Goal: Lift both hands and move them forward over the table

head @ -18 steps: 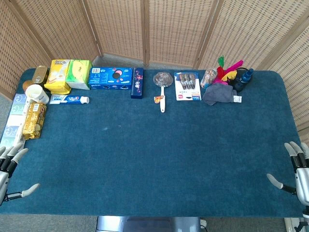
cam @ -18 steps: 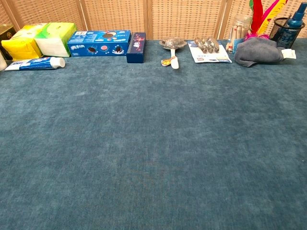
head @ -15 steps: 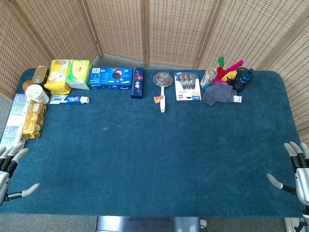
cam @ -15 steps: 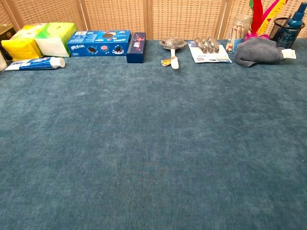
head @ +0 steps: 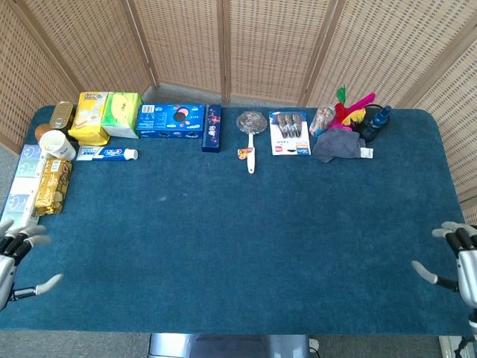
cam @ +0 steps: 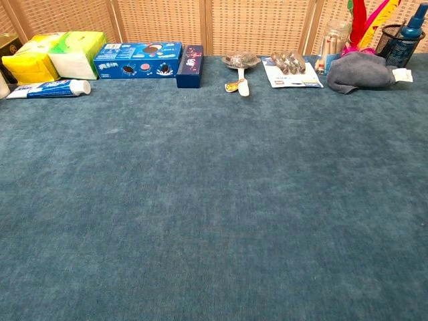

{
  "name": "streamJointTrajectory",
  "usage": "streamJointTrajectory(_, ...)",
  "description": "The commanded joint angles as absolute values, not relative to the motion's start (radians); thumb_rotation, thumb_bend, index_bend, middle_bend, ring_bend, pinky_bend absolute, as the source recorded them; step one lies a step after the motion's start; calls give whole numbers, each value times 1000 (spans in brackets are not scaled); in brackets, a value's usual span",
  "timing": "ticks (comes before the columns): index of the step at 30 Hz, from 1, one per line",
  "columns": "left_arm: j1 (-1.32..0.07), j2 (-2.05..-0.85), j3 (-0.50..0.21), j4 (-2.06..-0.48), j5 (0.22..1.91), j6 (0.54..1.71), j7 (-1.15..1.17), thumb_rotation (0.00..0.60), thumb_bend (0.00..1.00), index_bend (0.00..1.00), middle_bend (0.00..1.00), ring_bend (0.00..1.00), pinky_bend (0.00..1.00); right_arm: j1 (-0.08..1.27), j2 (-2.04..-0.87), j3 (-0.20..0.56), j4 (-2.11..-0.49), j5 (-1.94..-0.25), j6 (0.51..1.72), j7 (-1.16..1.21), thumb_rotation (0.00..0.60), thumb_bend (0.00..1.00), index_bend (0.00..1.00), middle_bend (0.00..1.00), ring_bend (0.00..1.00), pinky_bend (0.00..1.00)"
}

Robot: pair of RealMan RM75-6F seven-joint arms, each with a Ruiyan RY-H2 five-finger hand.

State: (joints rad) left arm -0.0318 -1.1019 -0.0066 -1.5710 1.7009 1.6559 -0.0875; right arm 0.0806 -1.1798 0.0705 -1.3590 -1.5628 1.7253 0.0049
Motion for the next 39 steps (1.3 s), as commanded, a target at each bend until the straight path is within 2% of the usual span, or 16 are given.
streamJointTrajectory(1,-99,-1171,-90,-1505,1718,1685,-70,64,0,998,990,965,917,166,-1175,110,-1320,-1611,1667,-25,0,0,766,825,862,899)
streamJointTrajectory(2,-126,-1197,-119,-1471,1732,1695,-49,68,0,1000,1000,997,976,194,-1169,118,-1311,-1622,1640,-41,0,0,789,846,884,935)
streamJointTrajectory(3,-142,-1213,-134,-1450,1737,1698,-37,71,0,1000,1000,1000,994,209,-1164,122,-1307,-1626,1622,-52,0,0,816,867,905,972)
streamJointTrajectory(7,-253,-1280,-200,-1330,1819,1711,23,90,0,1000,1000,1000,1000,301,-1126,147,-1319,-1627,1488,-190,0,0,859,888,926,1000)
streamJointTrajectory(11,-365,-1322,-230,-1200,1934,1734,46,88,0,1000,1000,1000,1000,380,-1075,173,-1363,-1623,1375,-385,0,0,870,890,928,1000)
streamJointTrajectory(13,-465,-1316,-228,-1133,2020,1659,136,84,0,1000,1000,1000,1000,451,-1029,183,-1396,-1642,1269,-612,0,0,872,890,928,1000)
streamJointTrajectory(20,-582,-1291,-193,-1170,2093,1508,296,86,0,1000,1000,1000,1000,525,-957,209,-1581,-1564,1106,-958,0,0,872,890,928,1000)
streamJointTrajectory(24,-631,-1299,-173,-1173,2099,1445,333,91,0,1000,1000,1000,1000,551,-952,203,-1636,-1525,1050,-1088,0,0,872,888,928,1000)
streamJointTrajectory(39,-799,-1381,-147,-1136,2146,1347,456,91,0,1000,1000,1000,1000,636,-990,158,-1682,-1459,938,-1429,0,0,874,883,928,1000)
